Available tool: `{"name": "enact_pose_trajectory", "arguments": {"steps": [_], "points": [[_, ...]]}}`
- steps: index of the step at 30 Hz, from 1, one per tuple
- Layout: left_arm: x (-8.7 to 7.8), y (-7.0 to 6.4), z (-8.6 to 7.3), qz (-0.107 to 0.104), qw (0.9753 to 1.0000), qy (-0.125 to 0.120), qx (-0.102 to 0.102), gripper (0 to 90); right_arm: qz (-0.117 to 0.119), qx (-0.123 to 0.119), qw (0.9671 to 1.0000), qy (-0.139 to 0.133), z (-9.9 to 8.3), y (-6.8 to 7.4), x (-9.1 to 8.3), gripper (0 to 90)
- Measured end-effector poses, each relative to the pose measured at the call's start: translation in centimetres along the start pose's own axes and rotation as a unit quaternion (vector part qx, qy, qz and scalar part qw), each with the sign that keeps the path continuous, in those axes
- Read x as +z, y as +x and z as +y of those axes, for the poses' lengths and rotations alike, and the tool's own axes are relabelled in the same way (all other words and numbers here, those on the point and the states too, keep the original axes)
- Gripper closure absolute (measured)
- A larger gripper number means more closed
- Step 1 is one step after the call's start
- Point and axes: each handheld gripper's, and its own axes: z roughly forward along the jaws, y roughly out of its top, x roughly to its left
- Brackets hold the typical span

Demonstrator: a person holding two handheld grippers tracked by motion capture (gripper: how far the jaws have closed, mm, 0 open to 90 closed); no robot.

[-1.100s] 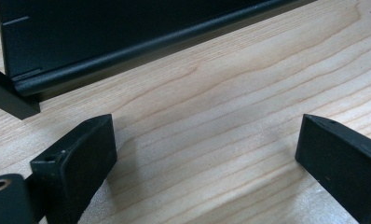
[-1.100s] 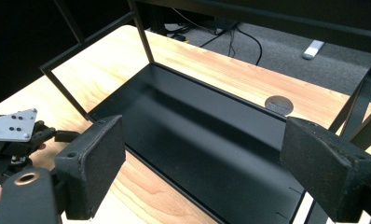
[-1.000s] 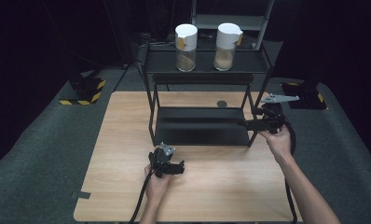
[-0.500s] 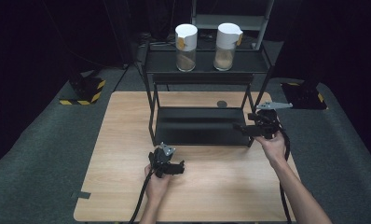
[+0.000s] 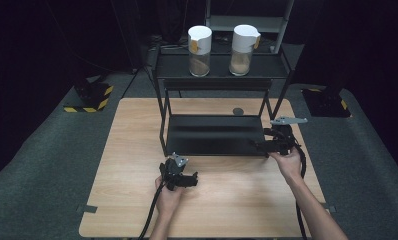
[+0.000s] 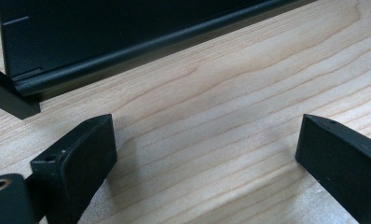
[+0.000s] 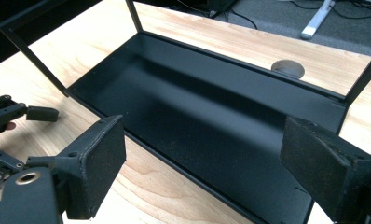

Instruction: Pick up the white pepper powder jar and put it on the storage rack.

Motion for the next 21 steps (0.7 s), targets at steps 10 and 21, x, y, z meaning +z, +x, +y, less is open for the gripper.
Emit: {"name": "enact_pose_trajectory", "arguments": {"steps": [10, 21], "points": [[0.0, 0.0, 0.0, 0.000, 1.0000, 0.000, 0.000, 5.1, -0.007, -0.003, 0.9999, 0.012, -1.4, 0.5, 1.3, 13.7], [0.0, 0.0, 0.0, 0.000, 1.0000, 0.000, 0.000, 5.1, -0.017, -0.001, 0.9997, 0.020, -3.0, 0.9, 2.5, 13.7]]}}
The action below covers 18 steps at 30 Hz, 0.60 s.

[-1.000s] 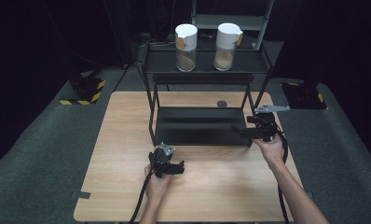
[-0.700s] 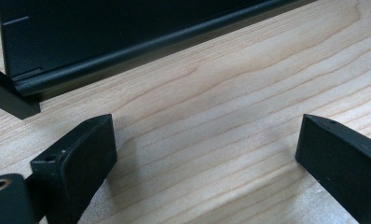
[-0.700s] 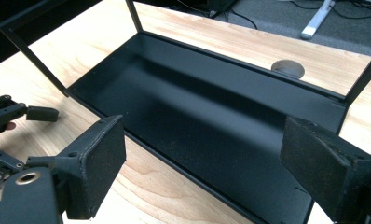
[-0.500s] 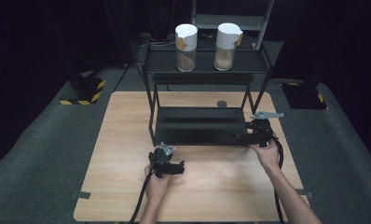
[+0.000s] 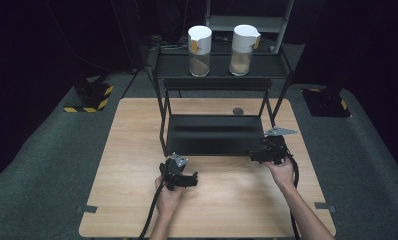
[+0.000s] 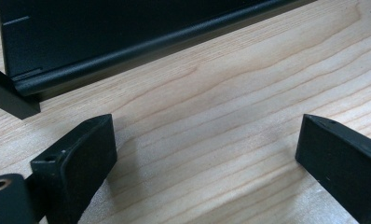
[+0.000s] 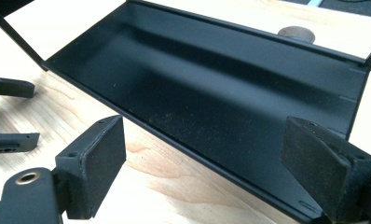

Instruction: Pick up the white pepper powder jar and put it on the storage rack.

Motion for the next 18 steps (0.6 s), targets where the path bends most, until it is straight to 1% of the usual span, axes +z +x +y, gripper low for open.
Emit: {"name": "enact_pose_trajectory", "arguments": {"steps": [9, 12, 18], "points": [[0.0, 0.0, 0.0, 0.000, 1.0000, 0.000, 0.000, 5.1, -0.006, 0.007, 0.9999, 0.014, -1.3, 0.6, 1.3, 13.9], [0.0, 0.0, 0.0, 0.000, 1.0000, 0.000, 0.000, 5.1, -0.007, 0.002, 0.9997, 0.024, -1.6, 0.8, 1.7, 13.8], [0.0, 0.0, 0.0, 0.001, 1.0000, 0.000, 0.000, 5.1, -0.011, 0.001, 0.9993, 0.035, -2.6, 1.2, 2.4, 13.8]]}}
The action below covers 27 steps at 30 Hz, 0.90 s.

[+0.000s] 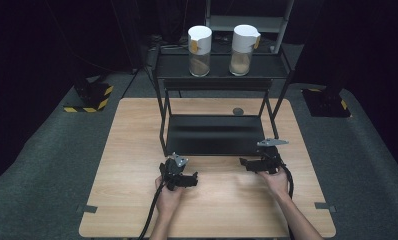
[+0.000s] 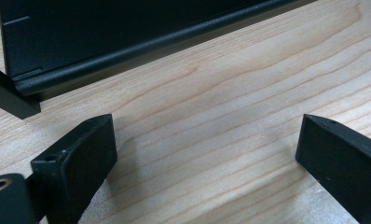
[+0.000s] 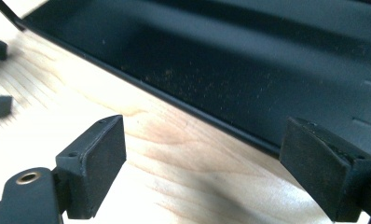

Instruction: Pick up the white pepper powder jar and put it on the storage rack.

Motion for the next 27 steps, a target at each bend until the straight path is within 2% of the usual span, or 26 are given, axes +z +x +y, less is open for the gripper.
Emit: {"name": "enact_pose_trajectory", "arguments": {"steps": [5, 15, 22, 27], "points": [[0.0, 0.0, 0.0, 0.000, 1.0000, 0.000, 0.000, 5.1, -0.004, 0.002, 1.0000, 0.005, -0.7, 0.2, 0.6, 13.8], [0.0, 0.0, 0.0, 0.000, 1.0000, 0.000, 0.000, 5.1, -0.027, -0.012, 0.9993, 0.021, -1.8, 1.7, 2.2, 13.3], [0.0, -0.1, -0.1, 0.001, 1.0000, -0.002, -0.002, 5.1, -0.039, -0.012, 0.9990, 0.018, -2.6, 2.2, 2.6, 13.0], [0.0, -0.1, 0.0, 0.001, 1.0000, -0.001, -0.001, 5.1, -0.051, -0.028, 0.9981, 0.020, -2.8, 2.9, 3.1, 10.1]]}}
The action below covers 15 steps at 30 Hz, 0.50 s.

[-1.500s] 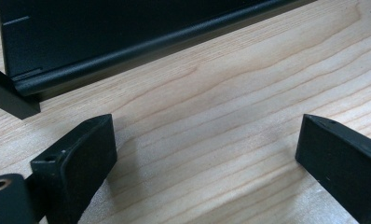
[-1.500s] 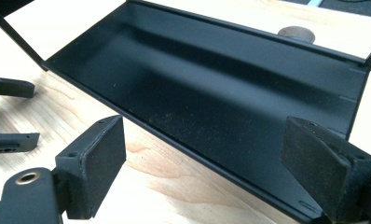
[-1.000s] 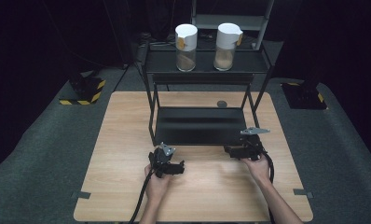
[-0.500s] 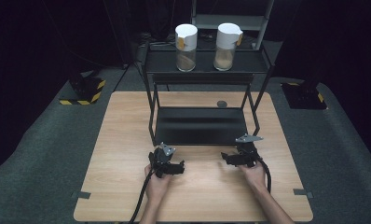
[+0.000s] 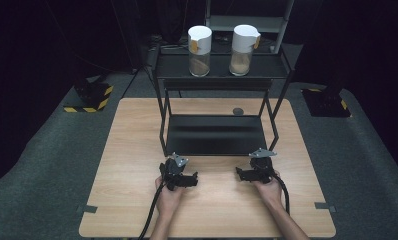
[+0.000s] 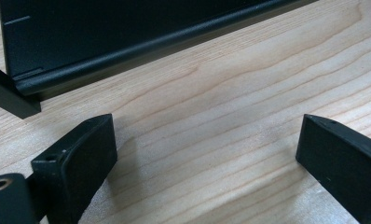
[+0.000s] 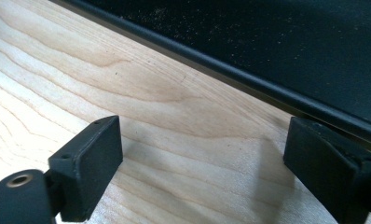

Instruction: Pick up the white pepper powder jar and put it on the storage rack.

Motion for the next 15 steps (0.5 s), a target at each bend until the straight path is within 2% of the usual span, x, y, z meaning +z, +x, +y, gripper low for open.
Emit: {"name": "enact_pose_trajectory", "arguments": {"steps": [15], "points": [[0.00, -0.02, 0.01, 0.001, 1.0000, 0.000, 0.000, 5.1, 0.000, -0.001, 1.0000, -0.005, -0.18, 0.13, 0.19, 7.9]]}}
